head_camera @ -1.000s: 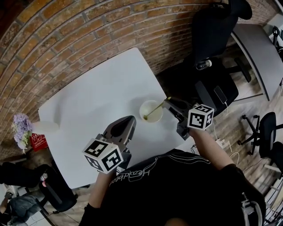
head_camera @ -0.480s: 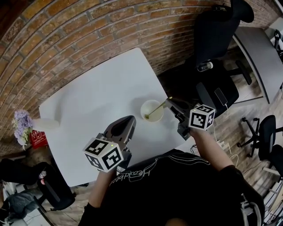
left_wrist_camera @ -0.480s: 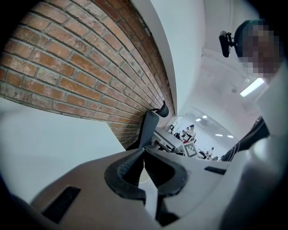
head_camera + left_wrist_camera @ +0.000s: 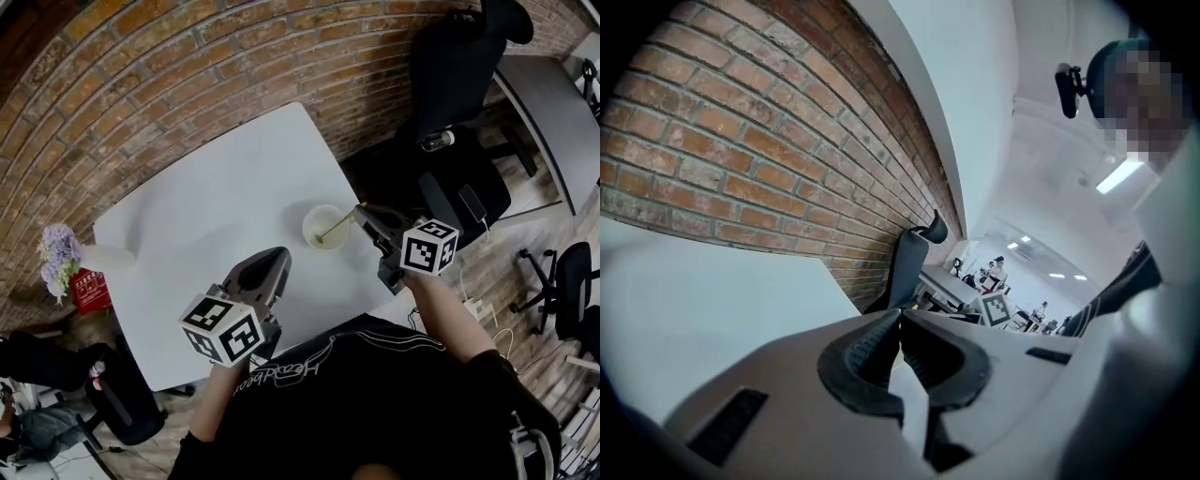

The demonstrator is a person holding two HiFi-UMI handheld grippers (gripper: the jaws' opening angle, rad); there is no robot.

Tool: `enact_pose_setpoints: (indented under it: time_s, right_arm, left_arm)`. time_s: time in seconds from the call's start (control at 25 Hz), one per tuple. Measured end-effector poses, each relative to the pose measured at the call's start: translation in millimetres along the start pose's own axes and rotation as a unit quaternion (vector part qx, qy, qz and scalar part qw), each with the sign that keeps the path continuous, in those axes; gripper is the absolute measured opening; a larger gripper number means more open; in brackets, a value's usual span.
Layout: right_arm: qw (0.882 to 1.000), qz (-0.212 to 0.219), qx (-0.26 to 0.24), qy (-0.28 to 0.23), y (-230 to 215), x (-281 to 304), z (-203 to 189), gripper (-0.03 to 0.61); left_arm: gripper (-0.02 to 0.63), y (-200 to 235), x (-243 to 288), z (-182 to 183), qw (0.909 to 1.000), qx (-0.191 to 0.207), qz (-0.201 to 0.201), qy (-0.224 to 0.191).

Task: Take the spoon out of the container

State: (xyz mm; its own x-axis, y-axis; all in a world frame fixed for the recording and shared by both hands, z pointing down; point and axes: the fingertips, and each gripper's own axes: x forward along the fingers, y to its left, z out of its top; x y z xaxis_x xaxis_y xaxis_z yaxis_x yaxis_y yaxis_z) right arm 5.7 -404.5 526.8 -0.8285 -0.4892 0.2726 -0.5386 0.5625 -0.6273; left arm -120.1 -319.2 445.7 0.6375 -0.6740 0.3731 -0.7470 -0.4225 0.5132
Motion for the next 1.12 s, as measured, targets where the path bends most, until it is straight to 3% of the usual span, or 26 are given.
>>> enact_pose_setpoints:
  time_s: [0.44,0.76,1.12]
  right_arm:
    - [0.997,-0.017,-0.06,-0.039,42.7,-25.0,18.2,0.0]
    - [0.987,-0.023,-0.134,-0.082,102.8,-57.2,43.3,0.0]
    - [0.981,-0.006,-0.16,-0.11,174.6,-96.8,46.8,0.0]
  left_arm:
    - [0.006,-27.8,-52.2,3.0,0.9994,0.023,0.005,-0.025]
    - [0.006,-62.2,-93.6,13.6,0.9965,0.06,-0.012,-0.056]
    - [0.006,-84.4,-132.9,12.7,0.993,0.079,-0.021,-0.086]
